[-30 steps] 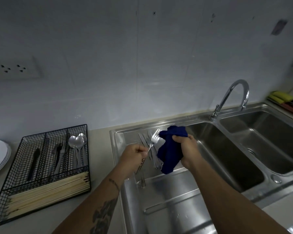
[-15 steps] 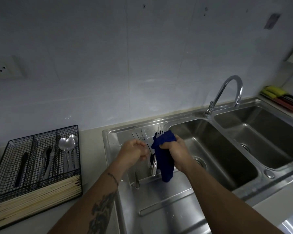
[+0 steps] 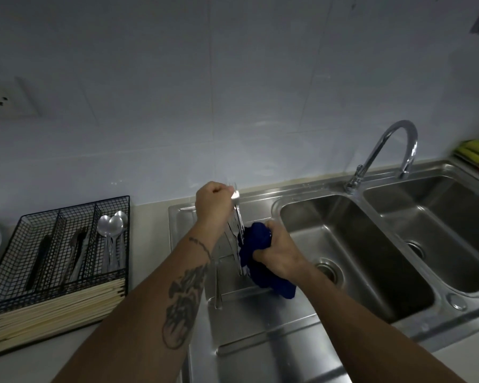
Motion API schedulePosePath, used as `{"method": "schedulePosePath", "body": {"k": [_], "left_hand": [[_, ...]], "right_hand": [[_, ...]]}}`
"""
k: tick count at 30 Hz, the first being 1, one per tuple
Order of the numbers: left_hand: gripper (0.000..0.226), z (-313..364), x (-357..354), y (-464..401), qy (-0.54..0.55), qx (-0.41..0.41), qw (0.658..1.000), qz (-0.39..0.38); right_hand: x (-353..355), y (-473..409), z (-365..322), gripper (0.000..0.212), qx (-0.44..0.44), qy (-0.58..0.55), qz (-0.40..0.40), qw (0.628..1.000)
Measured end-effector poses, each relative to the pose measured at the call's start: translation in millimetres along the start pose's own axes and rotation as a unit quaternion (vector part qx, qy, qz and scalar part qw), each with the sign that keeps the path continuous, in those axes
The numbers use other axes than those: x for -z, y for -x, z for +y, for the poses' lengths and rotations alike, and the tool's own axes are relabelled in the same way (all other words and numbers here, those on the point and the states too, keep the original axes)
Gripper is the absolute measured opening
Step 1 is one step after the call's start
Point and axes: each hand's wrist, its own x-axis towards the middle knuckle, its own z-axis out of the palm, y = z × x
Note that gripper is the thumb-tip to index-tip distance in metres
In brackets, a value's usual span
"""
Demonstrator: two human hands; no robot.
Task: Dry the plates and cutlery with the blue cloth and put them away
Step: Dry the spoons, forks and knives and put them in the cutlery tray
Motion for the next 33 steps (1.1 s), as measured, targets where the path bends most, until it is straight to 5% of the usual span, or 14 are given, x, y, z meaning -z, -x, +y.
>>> {"method": "schedulePosePath", "body": {"k": [3,6,12,18,29,33], "left_hand": [[0.01,-1,5,-12,0.074,0.055,0.995,0.037],[0.013,-9,7,-16,0.101,0.088,0.991,-0.018],[0.022,-55,-4,-18,-0.165,0.077,0.982,-0.049],[0.017,-83,-15,-10,-0.244,0.095,0.959,-0.109],[0.043,-97,-38,-2,-0.377,0.064,0.923,-0.038],[0.018,-88,-36,-1,-0.327,0.104,0.939,-0.023]], "right_hand": [[8,-3,17,0.045,-0.016,0.027,-0.019,0.999],[24,-10,24,0.044,-0.039,0.036,0.013,0.998],[52,-30,28,0.042,-0.064,0.011,0.063,0.996],[60,-40,31,0.04,-0.065,-0.012,0.069,0.995],[52,-39,42,0.041,-0.089,-0.032,0.054,0.994],[50,-36,42,0.04,-0.093,-0.032,0.046,0.994]]}}
